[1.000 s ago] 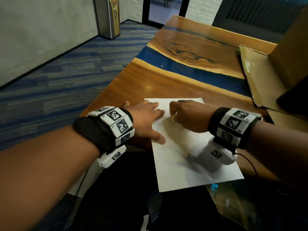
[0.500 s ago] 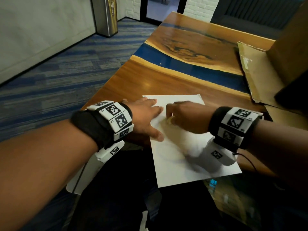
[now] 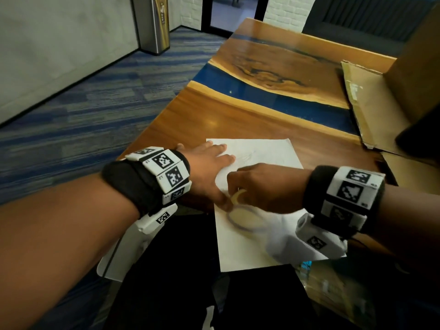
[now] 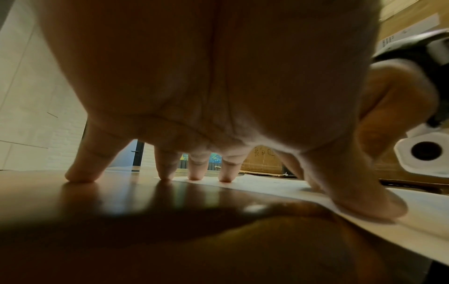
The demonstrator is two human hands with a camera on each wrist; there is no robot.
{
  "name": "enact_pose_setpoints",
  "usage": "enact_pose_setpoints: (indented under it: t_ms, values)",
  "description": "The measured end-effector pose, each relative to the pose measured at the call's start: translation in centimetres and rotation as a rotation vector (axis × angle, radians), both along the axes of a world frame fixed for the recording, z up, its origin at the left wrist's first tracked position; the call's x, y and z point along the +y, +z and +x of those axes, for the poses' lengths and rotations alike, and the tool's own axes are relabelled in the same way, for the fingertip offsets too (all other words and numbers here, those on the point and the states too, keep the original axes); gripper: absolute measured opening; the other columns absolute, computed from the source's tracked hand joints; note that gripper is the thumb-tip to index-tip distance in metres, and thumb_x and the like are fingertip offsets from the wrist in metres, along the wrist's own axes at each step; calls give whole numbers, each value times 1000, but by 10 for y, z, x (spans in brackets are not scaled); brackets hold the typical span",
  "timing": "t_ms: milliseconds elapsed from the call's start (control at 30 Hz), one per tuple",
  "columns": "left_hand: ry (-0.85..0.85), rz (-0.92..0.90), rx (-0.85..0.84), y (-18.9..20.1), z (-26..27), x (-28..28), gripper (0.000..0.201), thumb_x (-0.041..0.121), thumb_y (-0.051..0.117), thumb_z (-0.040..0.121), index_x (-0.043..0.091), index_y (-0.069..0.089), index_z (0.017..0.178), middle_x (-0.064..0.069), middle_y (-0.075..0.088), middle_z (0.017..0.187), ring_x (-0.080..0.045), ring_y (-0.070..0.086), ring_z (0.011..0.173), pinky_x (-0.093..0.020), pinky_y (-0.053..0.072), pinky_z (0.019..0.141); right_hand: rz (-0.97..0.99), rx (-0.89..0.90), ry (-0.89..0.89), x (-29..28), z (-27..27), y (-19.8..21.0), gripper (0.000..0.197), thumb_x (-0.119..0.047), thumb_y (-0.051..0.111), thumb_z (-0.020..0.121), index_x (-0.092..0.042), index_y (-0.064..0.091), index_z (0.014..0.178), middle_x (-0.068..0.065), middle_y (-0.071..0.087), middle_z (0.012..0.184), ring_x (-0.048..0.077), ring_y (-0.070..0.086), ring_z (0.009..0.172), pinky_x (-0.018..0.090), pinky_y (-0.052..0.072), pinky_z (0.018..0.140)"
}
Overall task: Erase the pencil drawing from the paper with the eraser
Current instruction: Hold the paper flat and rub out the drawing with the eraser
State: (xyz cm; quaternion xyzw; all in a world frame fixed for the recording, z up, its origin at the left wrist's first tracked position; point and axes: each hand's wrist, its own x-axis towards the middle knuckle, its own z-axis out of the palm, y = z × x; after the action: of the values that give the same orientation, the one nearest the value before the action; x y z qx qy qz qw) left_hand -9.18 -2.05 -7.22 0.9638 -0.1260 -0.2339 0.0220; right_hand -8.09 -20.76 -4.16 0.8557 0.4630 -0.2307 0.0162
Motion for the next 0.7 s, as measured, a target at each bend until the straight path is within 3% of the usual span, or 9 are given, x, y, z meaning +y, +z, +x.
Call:
enact_pose_setpoints:
  t_ms: [133,300,433,533,633,700]
  values:
    - [-10,11,-8,1,0,-1,128,93,59,55,37,5,157,11,-9,167,-22,-9,154,-75,16,108,24,-150,-160,-4,16,5,18,-28,49,100,-21,55,115,0,60,108,21,57,96,33,47,80]
    - [-9,25,19,2,3,1,132,93,61,54,39,0,157,11,-12,167,-21,-10,154,-72,14,111,-7,-3,-8,0,-4,2,20,-30,52,99,-22,58,115,-1,60,109,19,56,96,32,46,84]
    - [-12,39,13,3,5,0,127,92,60,58,38,1,158,10,-11,167,-23,-9,154,-72,11,112,-11,-190,-256,-11,30,2,16,-28,48,100,-20,53,113,3,62,104,22,57,90,38,51,80]
    - [-19,69,22,6,11,-1,128,93,58,58,39,-2,157,8,-12,167,-24,-9,154,-69,6,115,-20,-192,-332,-15,41,-1,12,-27,47,101,-20,52,109,3,62,96,22,58,84,37,52,73]
    - [-18,78,29,11,16,-4,128,90,60,61,36,-2,158,5,-12,167,-27,-7,154,-65,8,116,24,-159,-260,-12,32,1,13,-27,48,99,-22,53,111,1,61,104,21,56,90,38,51,80]
    - [-12,70,41,13,16,-4,128,87,63,62,34,-2,159,3,-12,168,-30,-7,154,-61,9,117,53,-72,-94,-8,19,-2,14,-28,50,97,-24,55,110,-2,60,106,18,54,92,34,48,84]
